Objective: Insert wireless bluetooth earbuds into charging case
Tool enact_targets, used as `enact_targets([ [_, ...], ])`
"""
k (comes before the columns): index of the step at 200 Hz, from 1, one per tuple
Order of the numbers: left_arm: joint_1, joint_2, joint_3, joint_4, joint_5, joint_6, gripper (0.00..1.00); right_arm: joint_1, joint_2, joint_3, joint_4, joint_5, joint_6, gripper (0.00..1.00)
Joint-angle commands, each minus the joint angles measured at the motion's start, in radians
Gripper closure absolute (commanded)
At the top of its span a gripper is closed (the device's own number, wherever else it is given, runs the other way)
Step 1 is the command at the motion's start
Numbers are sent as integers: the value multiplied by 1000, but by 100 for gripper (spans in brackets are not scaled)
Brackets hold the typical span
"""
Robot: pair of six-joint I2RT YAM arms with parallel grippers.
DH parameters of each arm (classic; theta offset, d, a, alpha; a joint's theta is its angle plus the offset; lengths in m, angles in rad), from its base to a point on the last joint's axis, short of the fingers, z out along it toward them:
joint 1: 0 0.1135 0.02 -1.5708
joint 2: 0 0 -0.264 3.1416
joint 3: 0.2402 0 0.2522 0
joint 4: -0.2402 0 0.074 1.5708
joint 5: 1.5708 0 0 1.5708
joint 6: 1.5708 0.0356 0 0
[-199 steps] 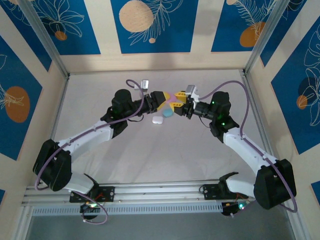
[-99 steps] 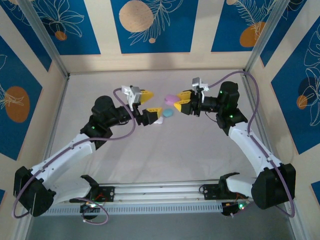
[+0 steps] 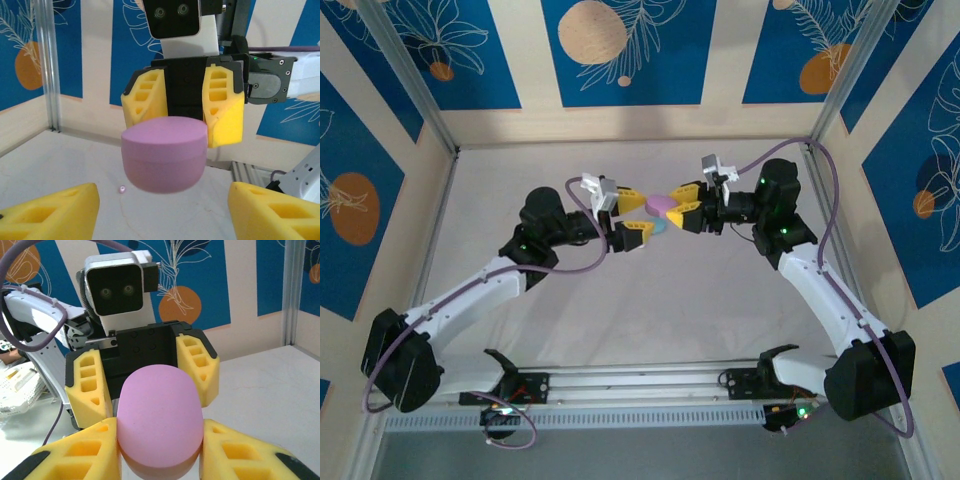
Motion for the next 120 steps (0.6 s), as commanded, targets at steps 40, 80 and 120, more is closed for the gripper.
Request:
enact_targets([
  [40, -2, 40, 67, 51, 81, -56, 39, 19, -15, 35, -19, -6, -40, 64],
  [80, -3, 51, 77, 66, 92, -74, 44, 21, -16, 28, -1, 11, -42, 64],
  [120, -5, 61, 74, 93, 94, -90, 45, 26, -12, 25, 11, 20, -43, 64],
])
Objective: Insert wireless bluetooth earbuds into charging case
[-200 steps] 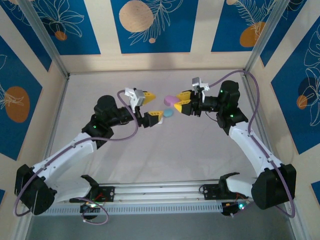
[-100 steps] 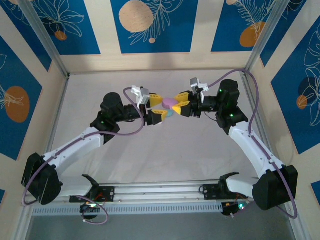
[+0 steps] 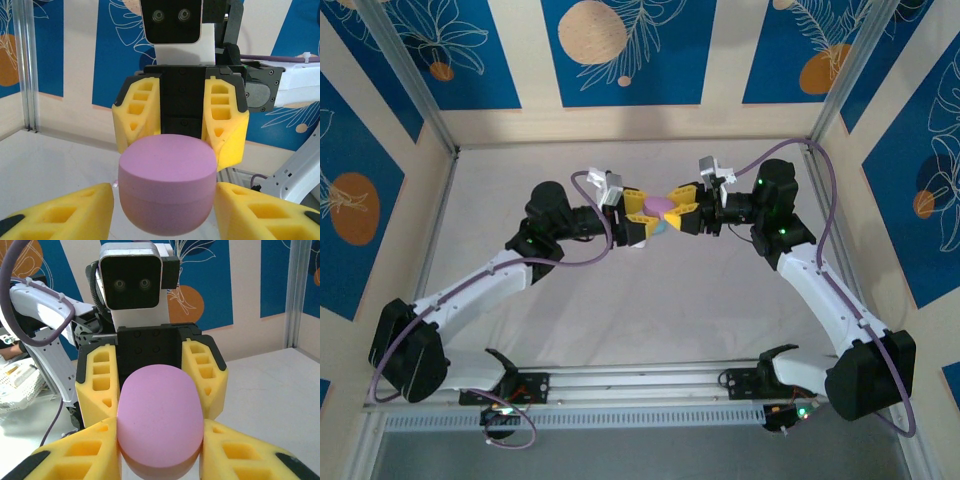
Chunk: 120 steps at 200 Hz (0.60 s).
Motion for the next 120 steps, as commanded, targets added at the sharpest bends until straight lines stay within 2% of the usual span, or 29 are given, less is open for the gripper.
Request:
enact_targets([
  [1, -4, 6, 36, 57, 34, -22, 45, 10, -12, 23, 15, 10, -17, 64],
  [52, -5, 19, 42, 86, 44, -49, 45, 13, -9, 20, 21, 18, -26, 64],
  [82, -5, 18, 43, 68, 47, -41, 50, 14, -8, 19, 31, 21, -18, 64],
  [120, -4, 14, 46, 48, 48, -25, 43, 14, -8, 19, 44, 22, -4, 64],
])
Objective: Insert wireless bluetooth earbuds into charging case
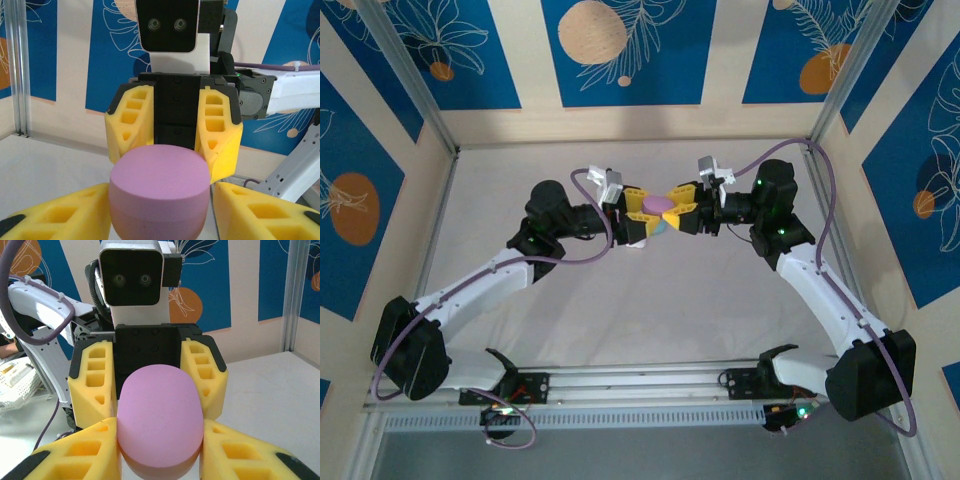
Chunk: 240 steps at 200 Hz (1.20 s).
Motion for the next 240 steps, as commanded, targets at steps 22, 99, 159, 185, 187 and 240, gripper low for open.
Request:
enact_targets([
  [22, -4, 7, 42, 12, 27, 10, 43, 9, -7, 19, 32, 9, 6, 63],
  [99, -6, 16, 52, -9, 41, 11, 41, 9, -5, 7, 57, 25, 30, 64],
  [159, -6, 18, 56, 8, 37, -3, 55, 12, -3, 7, 39, 24, 21, 63],
  [185, -6, 20, 52, 32, 40, -18, 62, 17, -5, 7, 9, 34, 2, 63],
  [187, -6, 19, 52, 31, 40, -18, 63, 16, -5, 7, 8, 35, 2, 63],
  [240, -7, -15, 26, -2, 33, 79, 74, 5, 17, 86, -189, 100, 12, 49],
])
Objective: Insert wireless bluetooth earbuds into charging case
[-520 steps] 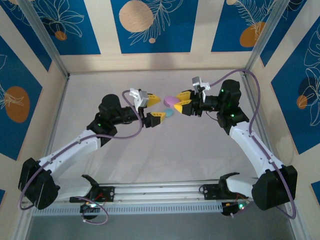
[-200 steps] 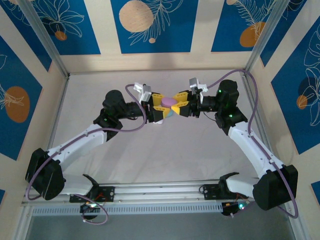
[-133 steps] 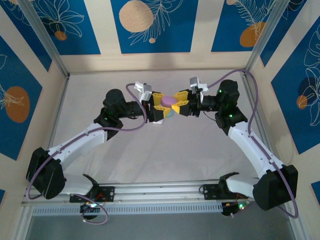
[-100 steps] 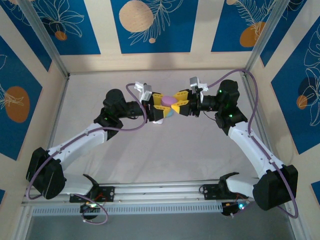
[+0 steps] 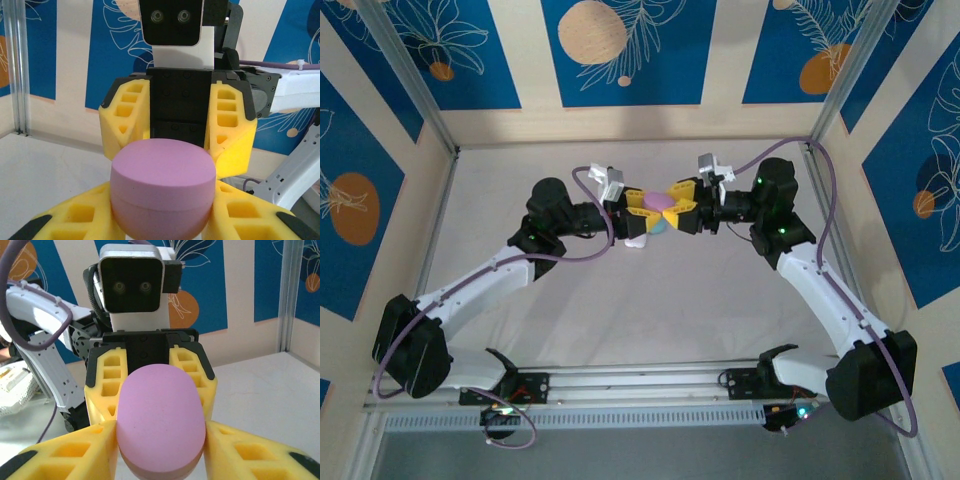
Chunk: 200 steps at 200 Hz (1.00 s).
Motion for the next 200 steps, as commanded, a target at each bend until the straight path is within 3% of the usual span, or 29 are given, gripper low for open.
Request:
enact_targets([
  [1, -8, -28, 7, 11, 26, 74, 74, -1, 17, 59, -151, 71, 2, 49],
  [51, -14, -59, 1, -62, 10, 185, 75, -44, 35, 110, -221, 113, 124, 40],
  [130, -19, -64, -34, -3, -30, 150, 75, -48, 53, 217, -405, 241, 140, 34],
  [172, -19, -65, -63, 12, -125, 134, 74, -51, 5, 236, -367, 152, 183, 32],
  [200, -19, -76, -109, 50, -206, 131, 74, -75, -84, 235, -430, 290, 152, 22],
])
